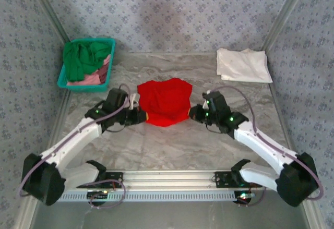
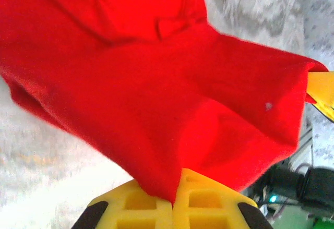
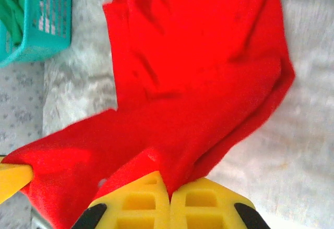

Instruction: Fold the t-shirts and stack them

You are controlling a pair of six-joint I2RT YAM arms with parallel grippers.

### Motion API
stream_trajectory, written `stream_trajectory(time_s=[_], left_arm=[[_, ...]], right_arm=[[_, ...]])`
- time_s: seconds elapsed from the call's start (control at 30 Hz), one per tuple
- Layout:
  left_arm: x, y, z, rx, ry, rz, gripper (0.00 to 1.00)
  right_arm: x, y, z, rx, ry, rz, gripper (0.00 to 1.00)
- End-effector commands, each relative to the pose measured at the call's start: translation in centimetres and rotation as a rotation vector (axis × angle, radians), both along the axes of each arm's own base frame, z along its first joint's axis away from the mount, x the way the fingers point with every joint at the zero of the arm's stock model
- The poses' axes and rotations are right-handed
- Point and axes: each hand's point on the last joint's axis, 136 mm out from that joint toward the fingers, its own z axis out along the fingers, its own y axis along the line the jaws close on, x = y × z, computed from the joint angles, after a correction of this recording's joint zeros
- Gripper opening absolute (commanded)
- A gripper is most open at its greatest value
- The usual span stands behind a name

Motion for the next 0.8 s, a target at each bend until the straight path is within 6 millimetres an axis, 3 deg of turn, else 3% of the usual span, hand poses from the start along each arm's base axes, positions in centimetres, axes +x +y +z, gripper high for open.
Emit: stream_trajectory(time_s=[0.0,0.3,0.37,0.4,0.53,0.67,0.73,0.77], left_arm=[[3.4,-0.3,2.2,-0.01,-0.072,-0.024,0.0],[11.2,2.2,-0.5,0.069,-0.055,0.028,0.0],[12.6,2.2,-0.5,0.069,-0.054,0.021,0.0],[13.5,2.3,-0.4,0.074,-0.066,0.02,0.0],[17.5,2.8,-0.3,0.133,-0.094,0.029,0.0],[22.4,4.2,-0.6,0.22,-0.119,0.065,0.55],[24.6,5.3,-0.2,0.273,-0.13,0.106,0.61],[25.2,5.8,0.2,0.288,-0.131,0.13,0.61]], right_arm=[[3.1,-0.4,1.4,-0.065,-0.063,0.027,0.0],[11.5,0.1,0.1,-0.053,-0.019,0.008,0.0],[13.1,0.5,0.2,-0.055,-0.028,0.008,0.0],[14.5,1.0,1.2,-0.049,-0.053,0.01,0.0],[18.6,1.5,0.7,-0.053,-0.053,-0.005,0.0],[23.4,1.4,-0.9,-0.022,0.017,-0.031,0.27],[25.5,0.9,-1.2,-0.001,0.044,-0.056,0.43],[26.1,0.7,-1.0,0.008,0.054,-0.066,0.46]])
